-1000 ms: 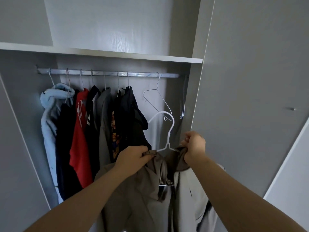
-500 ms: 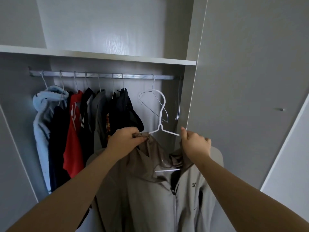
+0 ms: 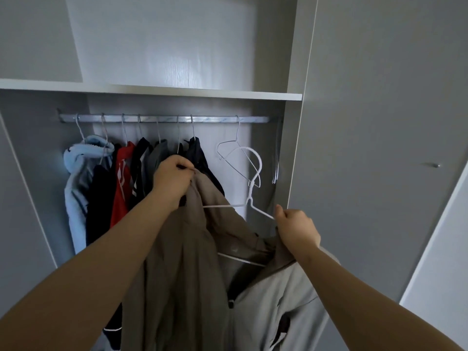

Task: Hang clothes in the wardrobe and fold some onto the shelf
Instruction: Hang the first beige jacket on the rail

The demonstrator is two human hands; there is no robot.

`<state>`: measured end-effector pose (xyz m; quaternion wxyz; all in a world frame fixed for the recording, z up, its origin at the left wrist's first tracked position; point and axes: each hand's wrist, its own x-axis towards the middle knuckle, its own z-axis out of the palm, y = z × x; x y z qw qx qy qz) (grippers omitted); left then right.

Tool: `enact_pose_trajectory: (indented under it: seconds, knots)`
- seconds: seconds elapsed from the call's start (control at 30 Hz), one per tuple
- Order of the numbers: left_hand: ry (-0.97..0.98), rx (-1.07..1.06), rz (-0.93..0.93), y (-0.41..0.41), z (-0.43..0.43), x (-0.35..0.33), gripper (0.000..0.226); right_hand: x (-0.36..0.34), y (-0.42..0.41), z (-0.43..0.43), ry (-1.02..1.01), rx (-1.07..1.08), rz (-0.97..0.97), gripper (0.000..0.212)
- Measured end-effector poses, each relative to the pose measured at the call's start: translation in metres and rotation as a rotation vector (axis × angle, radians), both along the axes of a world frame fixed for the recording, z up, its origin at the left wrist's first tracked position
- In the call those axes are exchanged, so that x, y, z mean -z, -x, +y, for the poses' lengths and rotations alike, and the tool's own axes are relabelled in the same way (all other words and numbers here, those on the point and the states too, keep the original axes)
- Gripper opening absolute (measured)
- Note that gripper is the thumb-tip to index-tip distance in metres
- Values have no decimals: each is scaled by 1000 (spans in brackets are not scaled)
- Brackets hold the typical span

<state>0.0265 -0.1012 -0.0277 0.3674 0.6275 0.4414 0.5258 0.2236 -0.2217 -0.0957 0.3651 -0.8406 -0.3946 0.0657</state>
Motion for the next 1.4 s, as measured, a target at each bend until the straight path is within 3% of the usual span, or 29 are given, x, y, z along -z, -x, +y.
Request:
enact_pose_trajectory:
  seconds: [0.07,0.1,0.13,0.2,0.23,0.3,0.47,0.53,0.63,0.77,0.9,1.1,1.23,1.3,1.4]
  knots:
    - [192,112,-193,-10,-6,-1,20,0,5,3,-3,-4,-5,47]
    - [229,214,-141,-13,-9,4,14,0,7,4,-9,-4,5,47]
    - [178,288,45,-14,-11,9,7,-1,7,4,-18,-3,24,47]
    - [-98,365,597,-9,-11,23,20,-3,5,4,-43,14,67,45]
    - [-207,374,786,-7,-8,31,22,-4,3,2,-61,25,85,45]
    - [-267,430,910,-4,-8,42,19,-6,0,0,-107,40,98,44]
    - [-369,323,678,-5,-9,53,20,-13,0,-3,-204,32,99,28]
    - [-386,271,592,-8,-10,51,11,-15,-4,-4,-93,53,65,21]
    - [-355,216,500,-11,-13,48,14,-15,-9,-7,111,55,65,38]
    - [-320,272,502,-15,-15,43,8,-14,-11,-10,-38,4,35,19]
    - [-227,409,583,-14,-17,45,16,-10,-12,-16,-226,75,143,29]
    - [-311,58,854,-16,-16,53,32,-24,6,-8,-602,72,158,28]
    - [-331,-39,776,-22,-17,46,35,-31,34,-6,-500,-285,310,32]
    - [-283,-7,670,-18,-13,42,28,-31,37,-6,-458,-403,361,23]
    - [-275,86,592,-5,-7,38,23,-30,22,-4,-392,-226,51,17]
